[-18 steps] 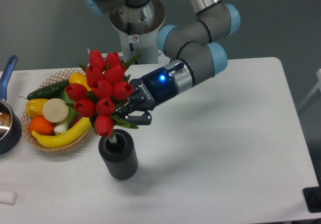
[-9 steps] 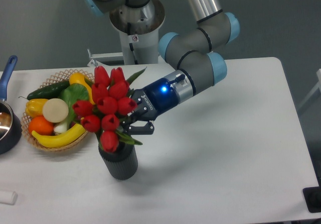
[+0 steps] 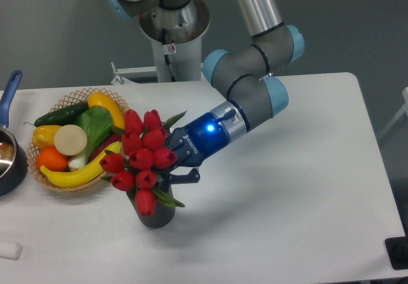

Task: Insert the flowers into the vase
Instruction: 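Lower the tulip stems down into the black vase, then open the gripper to release the tulips in the vase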

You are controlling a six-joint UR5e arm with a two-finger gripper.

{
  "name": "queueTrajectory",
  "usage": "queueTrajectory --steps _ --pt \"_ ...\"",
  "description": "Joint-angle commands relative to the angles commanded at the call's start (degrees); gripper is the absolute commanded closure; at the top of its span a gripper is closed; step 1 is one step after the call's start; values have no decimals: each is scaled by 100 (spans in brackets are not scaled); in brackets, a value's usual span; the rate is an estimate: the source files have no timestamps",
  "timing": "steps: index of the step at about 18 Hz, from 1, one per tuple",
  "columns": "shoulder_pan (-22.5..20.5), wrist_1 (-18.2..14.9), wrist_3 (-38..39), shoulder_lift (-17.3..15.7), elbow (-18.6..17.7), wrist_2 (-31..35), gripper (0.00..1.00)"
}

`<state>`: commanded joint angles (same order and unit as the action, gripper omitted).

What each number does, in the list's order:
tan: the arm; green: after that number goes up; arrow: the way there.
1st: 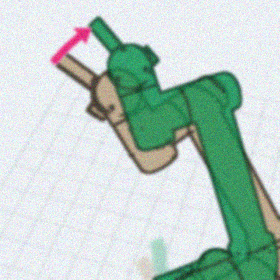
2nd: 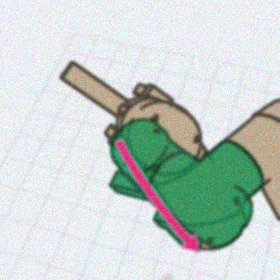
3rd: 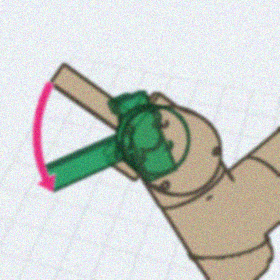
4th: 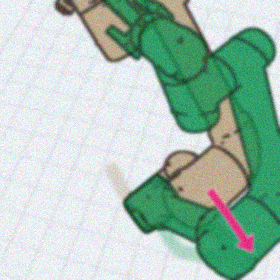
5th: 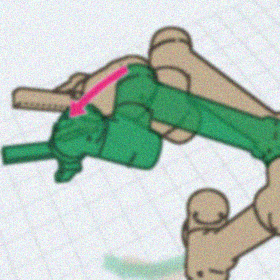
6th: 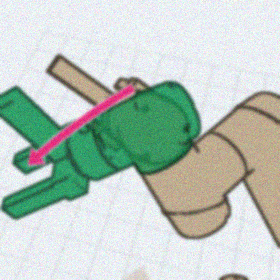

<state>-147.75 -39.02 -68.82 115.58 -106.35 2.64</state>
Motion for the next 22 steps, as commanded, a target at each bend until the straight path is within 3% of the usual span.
queueTrajectory --steps 16,18,22 --pt "-9 0 -88 44 -255 246 68" --pt "-9 9 -88 44 -255 246 63" --pt "-17 18 -141 -9 -238 246 42"
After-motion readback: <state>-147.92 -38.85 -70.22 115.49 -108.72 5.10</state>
